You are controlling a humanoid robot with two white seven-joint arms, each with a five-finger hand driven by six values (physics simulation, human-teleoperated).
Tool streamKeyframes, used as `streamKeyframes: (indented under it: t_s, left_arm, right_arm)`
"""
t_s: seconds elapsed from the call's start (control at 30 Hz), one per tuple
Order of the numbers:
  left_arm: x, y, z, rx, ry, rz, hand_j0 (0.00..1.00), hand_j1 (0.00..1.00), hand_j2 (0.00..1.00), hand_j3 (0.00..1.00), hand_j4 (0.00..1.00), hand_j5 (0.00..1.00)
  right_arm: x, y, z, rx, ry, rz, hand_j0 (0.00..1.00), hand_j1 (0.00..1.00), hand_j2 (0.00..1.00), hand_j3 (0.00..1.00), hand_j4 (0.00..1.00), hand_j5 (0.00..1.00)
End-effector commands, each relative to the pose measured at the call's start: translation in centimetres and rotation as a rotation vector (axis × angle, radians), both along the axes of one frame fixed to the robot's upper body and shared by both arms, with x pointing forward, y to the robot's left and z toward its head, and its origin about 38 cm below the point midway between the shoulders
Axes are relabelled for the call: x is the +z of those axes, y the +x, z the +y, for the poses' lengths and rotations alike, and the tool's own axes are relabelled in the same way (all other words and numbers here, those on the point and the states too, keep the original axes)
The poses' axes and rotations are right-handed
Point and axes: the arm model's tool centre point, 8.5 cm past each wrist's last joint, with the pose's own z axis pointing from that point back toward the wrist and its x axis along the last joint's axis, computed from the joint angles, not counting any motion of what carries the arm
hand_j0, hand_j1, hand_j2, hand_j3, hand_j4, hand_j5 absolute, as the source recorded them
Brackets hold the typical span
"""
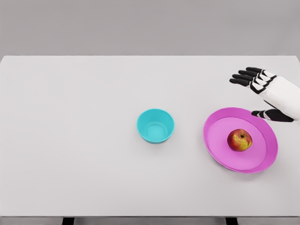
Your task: Put the apple from the pink plate into the blue bowl with your right arm
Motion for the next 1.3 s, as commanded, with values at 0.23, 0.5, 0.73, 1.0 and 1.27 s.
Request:
streamKeyframes:
  t_s: [0.23,0.5,0.73,1.0,1.27]
  left_arm:
    - [0.0,0.0,0.0,0.0,-0.001,0.0,1.0,1.0,1.0,1.0,1.0,1.0]
    - [0.0,0.0,0.0,0.0,0.0,0.0,1.0,1.0,1.0,1.0,1.0,1.0]
    - [0.0,0.0,0.0,0.0,0.0,0.0,1.0,1.0,1.0,1.0,1.0,1.0]
    - [0.0,0.0,0.0,0.0,0.0,0.0,1.0,1.0,1.0,1.0,1.0,1.0]
    - [0.0,0.0,0.0,0.0,0.0,0.0,1.0,1.0,1.0,1.0,1.0,1.0]
  right_arm:
    - [0.2,-0.3,-0.8,0.006,-0.078,0.041,1.0,1.0,1.0,1.0,1.0,1.0]
    - [1.1,-0.6,-3.7,-0.003,-0.406,0.288,1.0,1.0,1.0,1.0,1.0,1.0]
    - [-1.4,-1.4,-3.2,0.022,-0.401,0.354,1.0,1.0,1.0,1.0,1.0,1.0]
    - [-3.1,-0.4,-2.1,0.052,-0.404,0.387,1.0,1.0,1.0,1.0,1.0,1.0]
    - [-4.2,0.6,-0.9,0.083,-0.392,0.406,1.0,1.0,1.0,1.0,1.0,1.0]
